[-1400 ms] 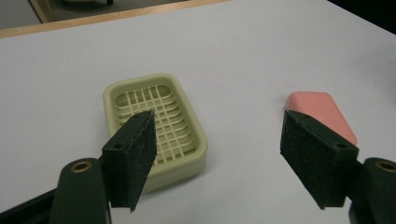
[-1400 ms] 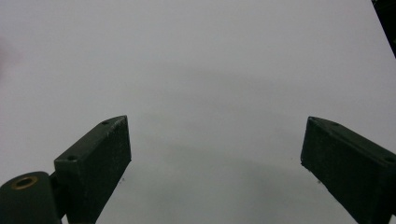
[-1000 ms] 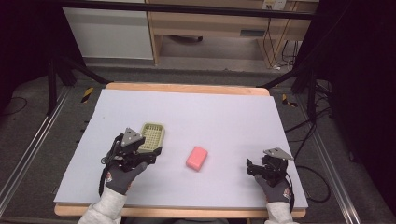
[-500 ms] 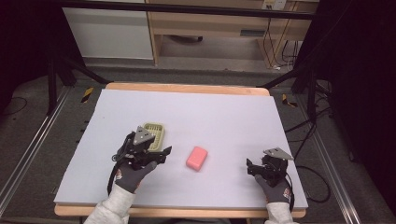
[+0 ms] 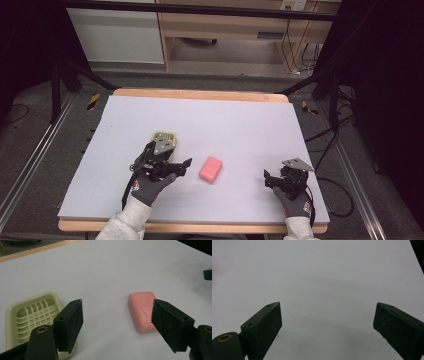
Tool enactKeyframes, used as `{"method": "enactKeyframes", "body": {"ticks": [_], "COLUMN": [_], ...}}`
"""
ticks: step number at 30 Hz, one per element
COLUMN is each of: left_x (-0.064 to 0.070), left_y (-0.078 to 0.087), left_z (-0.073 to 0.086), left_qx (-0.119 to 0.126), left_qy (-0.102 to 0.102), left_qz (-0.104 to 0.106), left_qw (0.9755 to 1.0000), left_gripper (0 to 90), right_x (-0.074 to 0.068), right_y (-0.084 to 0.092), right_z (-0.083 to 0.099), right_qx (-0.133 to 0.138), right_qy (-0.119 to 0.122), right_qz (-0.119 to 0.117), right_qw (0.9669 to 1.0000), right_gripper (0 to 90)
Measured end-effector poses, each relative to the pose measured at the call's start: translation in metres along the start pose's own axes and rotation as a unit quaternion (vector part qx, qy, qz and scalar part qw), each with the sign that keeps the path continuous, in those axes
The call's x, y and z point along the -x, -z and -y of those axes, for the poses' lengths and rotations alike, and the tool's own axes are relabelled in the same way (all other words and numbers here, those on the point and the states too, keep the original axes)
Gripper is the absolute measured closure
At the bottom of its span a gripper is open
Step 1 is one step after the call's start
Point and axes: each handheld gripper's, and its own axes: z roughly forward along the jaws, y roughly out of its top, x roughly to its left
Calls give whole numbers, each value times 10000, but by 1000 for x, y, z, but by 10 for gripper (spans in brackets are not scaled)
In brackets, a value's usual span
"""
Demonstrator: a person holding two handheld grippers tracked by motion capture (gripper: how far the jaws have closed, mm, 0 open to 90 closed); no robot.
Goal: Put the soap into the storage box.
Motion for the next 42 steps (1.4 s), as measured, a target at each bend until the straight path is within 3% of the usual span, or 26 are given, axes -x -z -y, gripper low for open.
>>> {"method": "enactKeyframes", "body": {"ticks": [4,28,42], "left_x": [5,23,40], "left_y": [-6,-37,-56], "left_z": [-1,-1,-6], "left_qx": [-109,-306,-447], "left_qy": [-102,-145,-335], "left_qz": [53,184,282], "left_qw": [9999,9993,9980], "left_gripper": [248,250,248], "right_x": [0,-2,-3], "right_y": [0,-2,-3], "right_z": [0,0,0], "right_qx": [-5,-23,-32], "right_qy": [-6,37,53], "right_qz": [9,18,14], "right_qw": [10000,10000,10000], "right_gripper": [86,85,85]}}
